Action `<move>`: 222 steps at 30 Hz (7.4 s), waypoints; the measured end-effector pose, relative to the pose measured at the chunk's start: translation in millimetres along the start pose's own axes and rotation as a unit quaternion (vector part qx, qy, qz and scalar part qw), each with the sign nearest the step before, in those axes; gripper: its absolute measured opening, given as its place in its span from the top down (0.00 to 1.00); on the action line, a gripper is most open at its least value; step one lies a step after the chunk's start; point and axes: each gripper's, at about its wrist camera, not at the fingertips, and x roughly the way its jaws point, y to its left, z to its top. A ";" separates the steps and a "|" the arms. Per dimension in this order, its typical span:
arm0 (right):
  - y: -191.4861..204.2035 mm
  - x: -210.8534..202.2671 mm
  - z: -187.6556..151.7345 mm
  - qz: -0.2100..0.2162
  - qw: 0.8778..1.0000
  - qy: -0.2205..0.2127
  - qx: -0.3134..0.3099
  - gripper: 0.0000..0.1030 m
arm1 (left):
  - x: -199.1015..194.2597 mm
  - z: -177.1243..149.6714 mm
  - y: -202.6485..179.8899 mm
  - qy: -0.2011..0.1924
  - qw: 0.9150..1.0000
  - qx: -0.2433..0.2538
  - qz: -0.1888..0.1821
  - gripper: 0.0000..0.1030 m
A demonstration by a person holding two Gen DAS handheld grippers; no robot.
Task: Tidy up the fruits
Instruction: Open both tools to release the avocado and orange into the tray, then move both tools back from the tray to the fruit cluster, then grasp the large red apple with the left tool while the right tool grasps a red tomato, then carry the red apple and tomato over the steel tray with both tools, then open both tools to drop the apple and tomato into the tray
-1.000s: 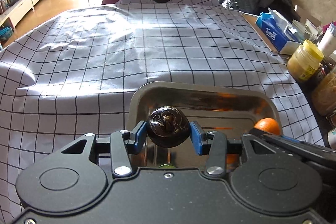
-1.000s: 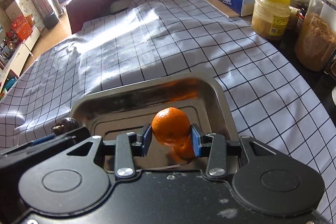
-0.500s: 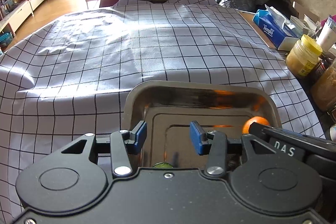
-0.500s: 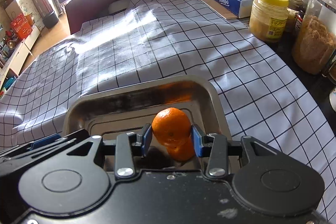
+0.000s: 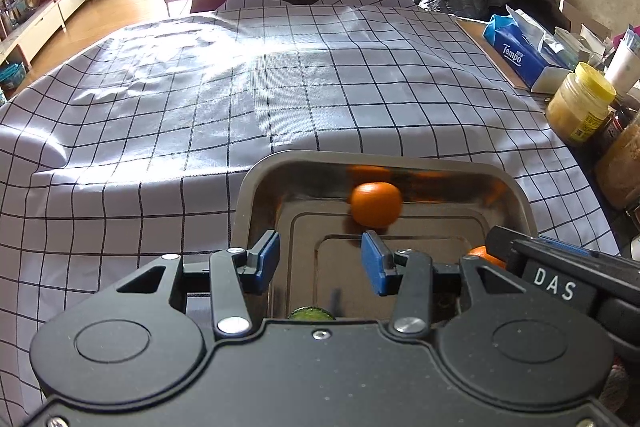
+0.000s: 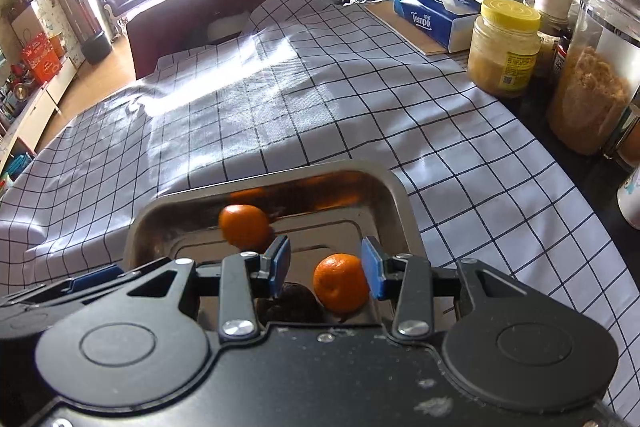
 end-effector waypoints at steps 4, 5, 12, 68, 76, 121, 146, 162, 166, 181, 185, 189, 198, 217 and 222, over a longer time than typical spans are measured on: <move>2.9 1.1 -1.0 0.000 1.000 0.003 -0.006 0.60 | 0.6 -0.3 -0.1 0.003 1.000 0.000 0.000 0.49; 3.0 1.3 -0.9 0.000 1.000 0.003 -0.007 0.60 | 0.3 -0.3 -0.1 0.003 1.000 0.000 0.000 0.49; 3.9 0.1 -1.5 0.002 1.000 0.002 -0.009 0.60 | -1.6 -0.2 0.1 0.002 1.000 0.000 -0.003 0.49; -57.9 -112.6 -214.6 0.058 0.995 -0.083 0.001 0.60 | -96.8 -161.3 7.6 -0.030 0.994 0.087 -0.057 0.49; -58.9 -99.6 -235.8 0.061 0.994 -0.086 -0.006 0.60 | -92.8 -174.7 6.9 -0.047 0.992 0.097 -0.073 0.49; -56.6 -79.0 -235.3 0.096 0.988 -0.108 -0.055 0.68 | -47.7 -145.6 -17.9 -0.031 0.988 0.114 -0.102 0.46; -53.7 -83.1 -239.3 0.079 0.989 -0.107 -0.067 0.67 | -57.0 -159.2 -16.3 -0.045 0.981 0.150 -0.112 0.45; -50.2 -111.3 -234.7 0.091 0.989 -0.091 -0.070 0.67 | -51.3 -145.4 -19.5 0.012 0.981 0.128 -0.145 0.56; -52.3 -113.1 -221.8 0.096 0.992 -0.061 -0.058 0.67 | -53.9 -132.4 -12.1 0.051 0.981 0.091 -0.165 0.56; -56.6 -89.3 -138.2 0.127 0.991 0.043 -0.003 0.67 | -71.6 -62.0 15.5 0.027 0.991 0.002 -0.131 0.56; -49.4 -86.7 -105.7 0.116 0.993 0.026 0.002 0.67 | -71.4 -40.7 15.6 0.005 0.993 -0.010 -0.119 0.56; -41.1 -80.7 -76.0 0.105 0.994 0.010 0.006 0.67 | -63.0 -22.3 14.5 -0.002 0.993 -0.024 -0.116 0.56; -19.3 -49.8 -25.7 0.065 0.997 -0.015 0.030 0.67 | -34.6 -3.5 3.0 -0.005 0.997 -0.012 -0.078 0.56; 1.7 4.2 -0.4 0.009 1.000 0.011 0.006 0.66 | -1.0 -3.2 4.6 0.030 0.999 -0.012 -0.043 0.55; 1.0 4.1 -0.7 0.011 1.000 0.011 0.007 0.65 | -5.8 -3.1 4.4 0.022 0.999 -0.012 -0.046 0.53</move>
